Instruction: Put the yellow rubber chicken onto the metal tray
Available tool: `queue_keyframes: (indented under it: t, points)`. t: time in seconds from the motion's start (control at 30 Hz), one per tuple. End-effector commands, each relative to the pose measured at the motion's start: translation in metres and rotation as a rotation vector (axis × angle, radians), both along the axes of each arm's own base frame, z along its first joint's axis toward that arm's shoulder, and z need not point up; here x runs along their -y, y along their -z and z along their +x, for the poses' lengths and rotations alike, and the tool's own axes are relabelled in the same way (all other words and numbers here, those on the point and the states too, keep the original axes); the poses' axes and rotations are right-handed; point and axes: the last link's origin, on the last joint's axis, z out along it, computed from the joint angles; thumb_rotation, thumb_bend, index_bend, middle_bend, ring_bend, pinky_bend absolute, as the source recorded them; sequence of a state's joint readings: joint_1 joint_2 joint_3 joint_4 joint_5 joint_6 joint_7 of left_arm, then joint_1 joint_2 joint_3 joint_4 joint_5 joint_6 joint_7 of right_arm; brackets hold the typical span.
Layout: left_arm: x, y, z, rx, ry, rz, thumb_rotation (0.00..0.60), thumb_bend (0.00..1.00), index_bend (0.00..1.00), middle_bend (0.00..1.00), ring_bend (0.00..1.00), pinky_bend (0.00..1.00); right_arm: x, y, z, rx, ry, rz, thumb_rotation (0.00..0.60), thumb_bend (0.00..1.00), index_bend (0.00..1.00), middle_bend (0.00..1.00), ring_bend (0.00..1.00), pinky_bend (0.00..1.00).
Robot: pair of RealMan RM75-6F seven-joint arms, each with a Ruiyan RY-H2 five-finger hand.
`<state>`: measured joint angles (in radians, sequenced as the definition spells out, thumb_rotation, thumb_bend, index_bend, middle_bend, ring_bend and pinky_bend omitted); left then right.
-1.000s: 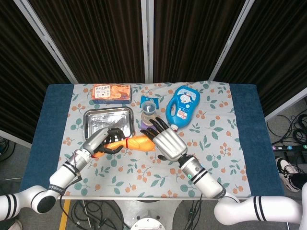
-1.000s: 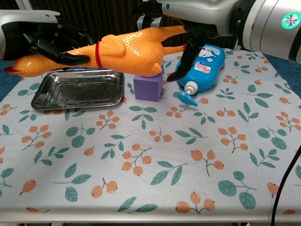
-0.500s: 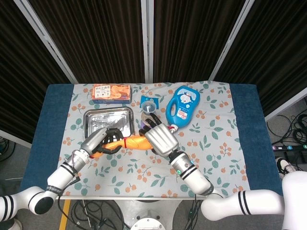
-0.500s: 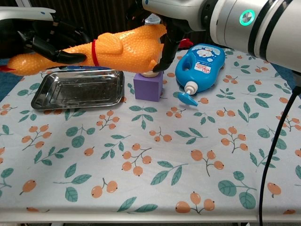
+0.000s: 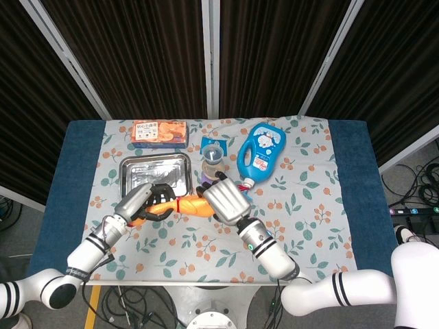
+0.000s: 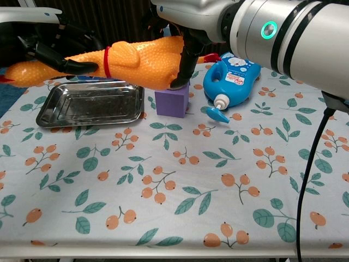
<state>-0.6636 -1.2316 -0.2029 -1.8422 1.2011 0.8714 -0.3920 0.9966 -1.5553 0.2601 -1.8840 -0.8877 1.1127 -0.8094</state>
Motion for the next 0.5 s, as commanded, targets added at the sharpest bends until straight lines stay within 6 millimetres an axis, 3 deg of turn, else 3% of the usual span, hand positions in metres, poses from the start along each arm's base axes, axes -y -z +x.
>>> queue_keyframes:
  t: [0.03,0.17,0.27,0.37,0.43,0.5]
  points:
    - [-0.0004,0.0004,0.0006,0.002,0.0,0.0,0.6,0.79,0.74,0.79,0.72,0.86,-0.0016,0.0001,-0.0006,0.0,-0.005,0.009,0.6,0.9,1.0,0.94,0.7,0.28]
    - [-0.0003,0.0011,0.0012,0.003,0.002,0.0,0.6,0.79,0.74,0.79,0.72,0.86,-0.0034,0.0008,-0.0027,-0.006,-0.006,0.027,0.6,0.96,1.0,0.98,0.74,0.29]
    - [-0.0002,0.0012,0.0009,0.0,0.002,0.0,0.6,0.79,0.74,0.79,0.72,0.86,-0.0024,-0.0002,-0.0036,0.011,-0.003,0.024,0.6,0.94,1.0,0.99,0.74,0.29]
    - [0.0006,0.0012,0.0,0.0,0.0,0.0,0.6,0.79,0.74,0.79,0.72,0.86,0.0006,-0.0037,-0.0058,0.021,0.003,0.009,0.6,0.68,0.9,0.92,0.64,0.25]
    - [0.0004,0.001,-0.0006,-0.002,-0.002,0.0,0.6,0.79,0.74,0.79,0.72,0.86,0.0023,-0.0063,-0.0072,0.014,0.005,-0.011,0.6,0.43,0.72,0.79,0.51,0.22]
    - [-0.0003,0.0007,-0.0011,-0.003,-0.005,-0.001,0.6,0.79,0.74,0.79,0.72,0.86,0.0029,-0.0087,-0.0085,0.002,0.004,-0.041,0.6,0.12,0.5,0.61,0.37,0.2]
